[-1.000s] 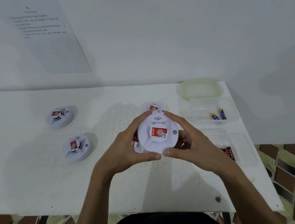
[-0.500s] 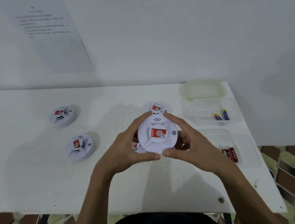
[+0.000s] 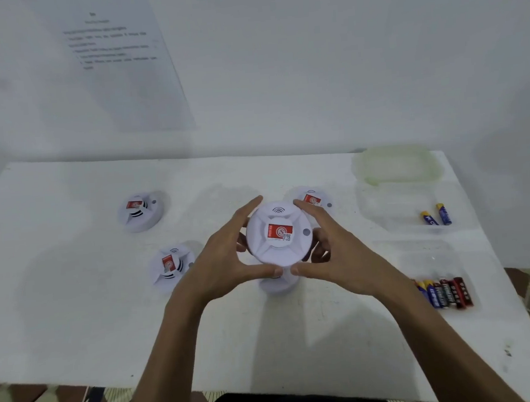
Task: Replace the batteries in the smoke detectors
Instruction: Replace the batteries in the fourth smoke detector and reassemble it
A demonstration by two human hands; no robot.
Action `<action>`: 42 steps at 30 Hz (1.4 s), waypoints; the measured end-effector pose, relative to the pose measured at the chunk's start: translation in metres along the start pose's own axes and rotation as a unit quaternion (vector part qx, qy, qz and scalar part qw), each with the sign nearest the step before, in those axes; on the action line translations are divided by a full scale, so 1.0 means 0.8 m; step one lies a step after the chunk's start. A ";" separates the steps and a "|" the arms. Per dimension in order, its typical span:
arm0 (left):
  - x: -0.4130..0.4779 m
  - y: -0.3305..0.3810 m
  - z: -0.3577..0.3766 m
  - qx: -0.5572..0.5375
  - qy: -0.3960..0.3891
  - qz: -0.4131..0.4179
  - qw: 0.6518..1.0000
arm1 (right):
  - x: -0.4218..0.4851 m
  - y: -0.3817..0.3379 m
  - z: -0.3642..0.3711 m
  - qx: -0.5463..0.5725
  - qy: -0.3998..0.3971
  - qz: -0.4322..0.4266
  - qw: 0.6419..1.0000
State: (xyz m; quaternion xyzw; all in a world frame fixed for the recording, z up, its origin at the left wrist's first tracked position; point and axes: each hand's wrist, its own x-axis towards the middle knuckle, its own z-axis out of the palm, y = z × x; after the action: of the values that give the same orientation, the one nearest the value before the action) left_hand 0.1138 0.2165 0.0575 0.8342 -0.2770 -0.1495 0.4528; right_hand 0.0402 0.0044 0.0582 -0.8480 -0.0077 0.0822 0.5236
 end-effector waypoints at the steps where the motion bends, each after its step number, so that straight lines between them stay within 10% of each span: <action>1: 0.003 -0.008 -0.007 0.005 0.006 -0.007 1.000 | 0.011 0.000 0.005 0.000 -0.001 -0.001 1.000; 37: 0.127 -0.174 -0.078 0.215 -0.067 -0.118 0.967 | 0.229 0.037 0.082 -0.136 -0.049 0.117 0.983; 42: 0.108 -0.178 -0.104 0.197 -0.039 -0.124 0.972 | 0.224 0.007 0.084 -0.199 0.039 0.025 0.979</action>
State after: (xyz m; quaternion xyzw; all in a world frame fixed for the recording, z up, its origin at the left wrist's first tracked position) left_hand 0.2710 0.2833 -0.0162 0.9282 -0.2128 -0.1796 0.2467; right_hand 0.2066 0.0793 0.0002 -0.9376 0.0175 0.0590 0.3423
